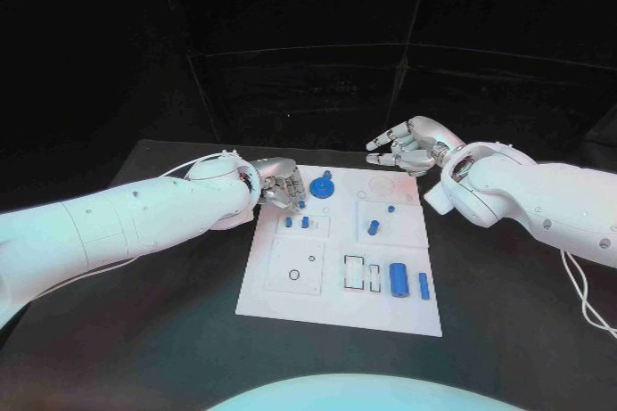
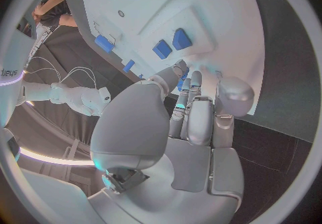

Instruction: Assemble the parts on the task board

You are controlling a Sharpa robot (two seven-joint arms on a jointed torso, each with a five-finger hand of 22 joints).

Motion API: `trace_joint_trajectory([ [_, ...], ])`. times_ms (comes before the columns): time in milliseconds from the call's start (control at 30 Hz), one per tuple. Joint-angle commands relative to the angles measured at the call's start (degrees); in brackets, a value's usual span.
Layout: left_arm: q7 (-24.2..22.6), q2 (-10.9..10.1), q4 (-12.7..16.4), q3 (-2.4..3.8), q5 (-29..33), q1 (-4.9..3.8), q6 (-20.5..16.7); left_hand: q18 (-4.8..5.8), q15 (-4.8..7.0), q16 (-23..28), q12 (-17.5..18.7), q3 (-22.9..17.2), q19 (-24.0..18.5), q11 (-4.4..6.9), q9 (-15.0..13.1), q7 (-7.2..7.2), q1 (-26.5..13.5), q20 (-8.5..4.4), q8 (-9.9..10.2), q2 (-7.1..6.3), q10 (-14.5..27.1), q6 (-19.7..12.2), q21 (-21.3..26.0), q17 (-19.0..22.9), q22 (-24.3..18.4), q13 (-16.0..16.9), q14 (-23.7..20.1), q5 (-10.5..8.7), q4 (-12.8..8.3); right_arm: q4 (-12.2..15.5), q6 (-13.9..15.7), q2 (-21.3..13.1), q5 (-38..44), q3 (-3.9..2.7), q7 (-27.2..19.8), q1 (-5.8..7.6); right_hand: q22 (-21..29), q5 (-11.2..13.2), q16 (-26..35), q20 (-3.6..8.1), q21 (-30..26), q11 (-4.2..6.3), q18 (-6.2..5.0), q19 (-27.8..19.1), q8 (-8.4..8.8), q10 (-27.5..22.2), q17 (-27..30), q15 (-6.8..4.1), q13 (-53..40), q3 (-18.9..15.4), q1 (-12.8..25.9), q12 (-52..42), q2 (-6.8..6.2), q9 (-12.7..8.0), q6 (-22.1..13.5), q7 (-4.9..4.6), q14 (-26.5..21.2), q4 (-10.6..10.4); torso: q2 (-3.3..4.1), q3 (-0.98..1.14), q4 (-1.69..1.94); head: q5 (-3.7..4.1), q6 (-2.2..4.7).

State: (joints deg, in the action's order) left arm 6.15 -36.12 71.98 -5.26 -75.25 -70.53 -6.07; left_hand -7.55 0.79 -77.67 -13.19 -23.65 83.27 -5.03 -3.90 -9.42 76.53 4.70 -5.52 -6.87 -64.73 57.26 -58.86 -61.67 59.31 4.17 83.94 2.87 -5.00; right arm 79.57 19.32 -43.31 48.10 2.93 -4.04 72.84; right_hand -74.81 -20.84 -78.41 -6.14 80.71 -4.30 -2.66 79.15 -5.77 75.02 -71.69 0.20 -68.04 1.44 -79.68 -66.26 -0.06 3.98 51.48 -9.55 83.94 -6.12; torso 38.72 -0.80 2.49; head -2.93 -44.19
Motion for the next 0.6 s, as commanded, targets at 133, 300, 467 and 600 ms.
trace_joint_trajectory([
  [133,0.0,0.1,0.3,0.05,0.1,-0.08,-0.5,0.96,-0.5,-0.2,-0.5,0.0,-0.1,0.11,-0.1,0.02,0.7,0.37,-0.4,-0.01,-0.6,0.5,-0.3,0.0,0.2,0.1,1.0,0.04,-0.3,0.0,-0.4,0.1,-0.1,-0.03,-0.4,0.08,0.1,-0.3,0.2,-0.05,-0.2,0.01,-1.16,-0.4,-0.33,-0.5,0.1,-0.32,0.1,0.5,0.4,0.2,0.01,0.0,-0.2,-0.01,2.2,0.0,0.0,0.0,-0.02,0.0,0.02],
  [300,-0.2,0.2,0.4,0.05,0.1,-0.07,-0.7,0.97,-0.48,-0.2,-0.5,-0.1,-0.1,0.15,-0.1,0.04,0.8,0.36,-0.5,0.06,-0.7,0.6,-0.4,0.1,0.2,0.1,1.0,0.04,-0.4,0.0,-0.4,0.1,-0.1,-0.03,-0.4,0.06,0.1,-0.3,0.2,-0.05,-0.2,0.01,-1.16,-0.4,-0.33,-0.5,0.1,-0.32,0.1,0.5,0.4,0.2,0.01,0.0,-0.2,-0.01,2.2,0.0,0.01,0.02,-0.06,-0.02,0.05],
  [467,-0.4,0.2,0.5,0.05,0.1,-0.07,-1.0,0.97,-0.46,-0.2,-0.6,-0.2,-0.1,0.17,-0.1,0.05,0.9,0.36,-0.5,0.12,-0.8,0.7,-0.4,0.1,0.3,0.1,1.0,0.04,-0.4,-0.1,-0.4,0.2,-0.1,-0.03,-0.4,0.05,0.1,-0.3,0.2,-0.05,-0.2,0.01,-1.16,-0.4,-0.33,-0.5,0.1,-0.32,0.1,0.5,0.4,0.2,0.01,0.0,-0.2,-0.01,2.2,0.0,0.01,0.0,0.01,0.02,0.01],
  [600,-0.7,0.2,0.5,0.05,0.1,-0.07,-1.3,0.96,-0.45,-0.2,-0.6,-0.2,-0.1,0.18,-0.1,0.04,0.9,0.35,-0.5,0.16,-0.9,0.8,-0.4,0.1,0.3,0.1,1.0,0.04,-0.4,-0.2,-0.4,0.2,-0.1,-0.03,-0.4,0.04,0.1,-0.3,0.2,-0.05,-0.2,0.01,-1.16,-0.4,-0.33,-0.5,0.1,-0.32,0.1,0.5,0.4,0.2,0.01,0.0,-0.2,-0.01,2.2,0.0,0.0,0.0,-0.02,0.0,0.04],
])
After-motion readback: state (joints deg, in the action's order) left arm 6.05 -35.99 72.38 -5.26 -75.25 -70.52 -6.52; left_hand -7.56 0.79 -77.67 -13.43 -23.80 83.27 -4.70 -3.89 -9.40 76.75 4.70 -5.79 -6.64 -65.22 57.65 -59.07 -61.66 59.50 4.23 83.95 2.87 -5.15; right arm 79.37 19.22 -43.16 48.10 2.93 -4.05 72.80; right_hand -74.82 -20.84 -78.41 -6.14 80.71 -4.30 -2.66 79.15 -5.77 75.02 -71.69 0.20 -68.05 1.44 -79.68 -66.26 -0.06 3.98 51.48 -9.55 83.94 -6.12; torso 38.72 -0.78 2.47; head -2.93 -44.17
